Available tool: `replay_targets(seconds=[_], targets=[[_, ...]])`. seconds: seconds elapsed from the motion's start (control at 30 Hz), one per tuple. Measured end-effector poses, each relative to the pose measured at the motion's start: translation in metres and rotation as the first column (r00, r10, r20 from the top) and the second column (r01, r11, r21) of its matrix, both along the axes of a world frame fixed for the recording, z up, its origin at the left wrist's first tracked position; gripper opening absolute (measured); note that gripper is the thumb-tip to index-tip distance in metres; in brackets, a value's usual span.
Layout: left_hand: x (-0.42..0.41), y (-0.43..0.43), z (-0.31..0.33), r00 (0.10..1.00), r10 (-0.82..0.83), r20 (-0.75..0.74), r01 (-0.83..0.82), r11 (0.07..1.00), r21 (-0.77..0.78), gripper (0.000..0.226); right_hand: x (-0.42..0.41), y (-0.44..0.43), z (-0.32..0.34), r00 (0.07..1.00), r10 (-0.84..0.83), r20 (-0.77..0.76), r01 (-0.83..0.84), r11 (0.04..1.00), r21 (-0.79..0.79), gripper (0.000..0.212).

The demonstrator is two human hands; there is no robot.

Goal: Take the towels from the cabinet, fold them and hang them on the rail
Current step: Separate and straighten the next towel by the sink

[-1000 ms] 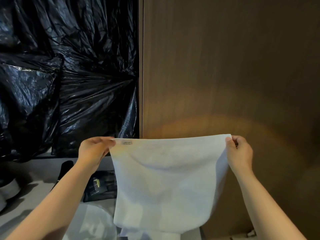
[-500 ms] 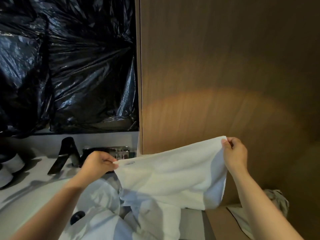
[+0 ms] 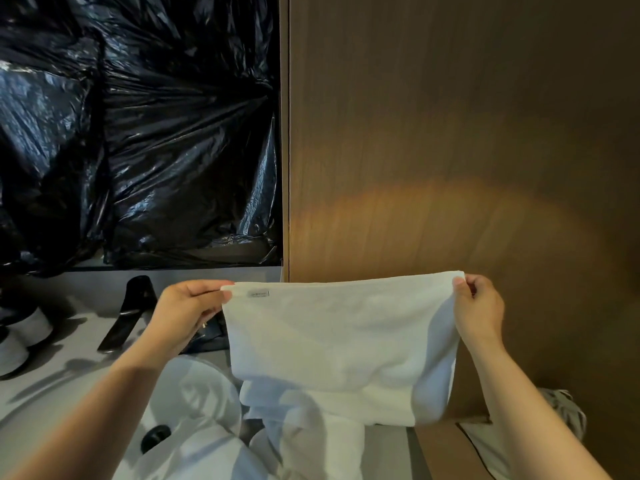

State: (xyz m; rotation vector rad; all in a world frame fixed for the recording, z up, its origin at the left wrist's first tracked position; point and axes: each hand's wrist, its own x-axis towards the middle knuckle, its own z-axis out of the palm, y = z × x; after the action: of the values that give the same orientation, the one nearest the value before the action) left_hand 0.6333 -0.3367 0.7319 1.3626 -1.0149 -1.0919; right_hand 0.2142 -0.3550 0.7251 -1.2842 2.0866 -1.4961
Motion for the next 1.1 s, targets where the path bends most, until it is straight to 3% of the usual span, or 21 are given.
replay_targets(seconds=[0.17,0.5,0.63,0.77,0.83,0.9,1.0,1.1], targets=[[-0.013,-0.002,0.002,0.993,0.098,-0.069,-0.103,0.992,-0.067,0.017,0.000,0.003,-0.007,0.999,-0.011,0.044,0.009,1.000,0.025,0.018],[-0.025,-0.002,0.002,0.933,0.182,0.312,-0.112,0.967,-0.230,0.018,-0.001,0.002,-0.018,0.994,-0.053,0.096,0.044,0.995,0.092,0.028],[-0.035,-0.001,0.008,0.953,0.176,0.246,-0.119,0.965,-0.232,0.018,-0.001,0.007,-0.021,0.997,-0.055,0.057,0.047,0.988,0.147,0.030],[-0.054,0.016,0.021,0.987,0.049,0.150,-0.008,0.964,-0.265,0.025,0.006,0.022,-0.016,0.998,-0.022,-0.063,0.035,0.975,0.218,0.044],[-0.071,0.026,0.027,0.988,-0.020,0.156,0.066,0.954,-0.293,0.027,0.026,0.034,-0.007,0.995,0.077,-0.061,-0.068,0.987,0.142,0.046],[-0.089,0.033,0.029,0.980,-0.112,0.162,0.158,0.940,-0.303,0.029,0.055,0.048,0.003,0.962,0.275,0.003,-0.275,0.960,0.051,0.033],[-0.111,0.041,0.027,0.963,-0.201,0.177,0.246,0.925,-0.290,0.034,0.098,0.067,0.007,0.826,0.547,0.134,-0.549,0.836,-0.027,0.019],[-0.123,0.048,0.022,0.949,-0.236,0.210,0.290,0.914,-0.283,0.045,0.120,0.078,-0.003,0.736,0.655,0.171,-0.659,0.751,-0.045,0.023]])
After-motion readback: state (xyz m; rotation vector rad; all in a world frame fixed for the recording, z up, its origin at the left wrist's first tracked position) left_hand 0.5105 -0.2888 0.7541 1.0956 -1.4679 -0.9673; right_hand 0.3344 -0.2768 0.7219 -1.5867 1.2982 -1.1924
